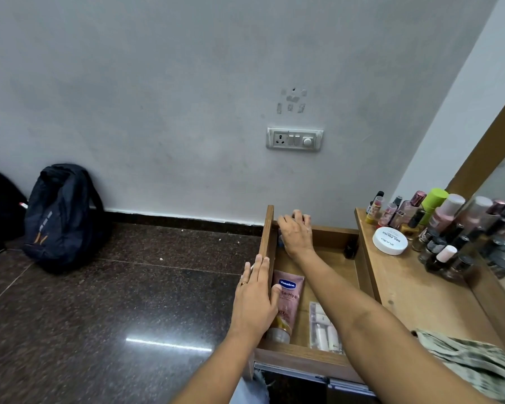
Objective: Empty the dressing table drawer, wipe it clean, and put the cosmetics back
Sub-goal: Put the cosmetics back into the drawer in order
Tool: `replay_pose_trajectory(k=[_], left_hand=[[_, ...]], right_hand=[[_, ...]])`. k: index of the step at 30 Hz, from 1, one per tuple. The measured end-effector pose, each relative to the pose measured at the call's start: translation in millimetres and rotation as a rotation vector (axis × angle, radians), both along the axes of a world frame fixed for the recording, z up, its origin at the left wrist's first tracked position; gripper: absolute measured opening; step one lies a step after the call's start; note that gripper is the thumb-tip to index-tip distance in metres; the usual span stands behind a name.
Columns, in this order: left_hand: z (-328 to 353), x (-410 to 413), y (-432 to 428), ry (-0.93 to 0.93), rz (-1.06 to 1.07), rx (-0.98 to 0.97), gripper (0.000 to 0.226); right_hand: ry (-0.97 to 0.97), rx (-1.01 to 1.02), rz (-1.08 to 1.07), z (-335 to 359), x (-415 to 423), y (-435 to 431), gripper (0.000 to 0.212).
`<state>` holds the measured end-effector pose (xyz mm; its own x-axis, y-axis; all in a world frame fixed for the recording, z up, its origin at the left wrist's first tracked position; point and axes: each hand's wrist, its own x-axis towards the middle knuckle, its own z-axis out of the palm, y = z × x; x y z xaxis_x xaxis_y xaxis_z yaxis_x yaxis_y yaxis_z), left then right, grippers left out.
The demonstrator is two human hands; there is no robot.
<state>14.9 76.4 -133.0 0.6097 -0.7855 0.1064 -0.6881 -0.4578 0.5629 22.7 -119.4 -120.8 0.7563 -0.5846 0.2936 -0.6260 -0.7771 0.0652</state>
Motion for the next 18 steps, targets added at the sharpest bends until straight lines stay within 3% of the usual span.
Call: replay_pose_trajectory(k=[4,10,15,18], left_hand=[[1.0,-0.5,0.3,0.000,0.000,0.006,0.061],[5.2,-1.8,1.1,0.001,0.009,0.013,0.061],[5.3,-0.7,1.1,-0.011,0.020,0.029,0.062],[5.3,-3.1,0.3,-0.023,0.019,0.038,0.063]], right_hand=[[-0.029,0.015,-0.018,2.1,-4.6,0.9,0.036],[-0.269,-0.041,-0.003,25.1,-40.7,5.3,0.040],[-0.433,-0.155,-0.134,63.5,-89.6,-10.3,0.034],[-0.514,-0.215,-0.322,87.5,-118.0,-20.6,0.031]])
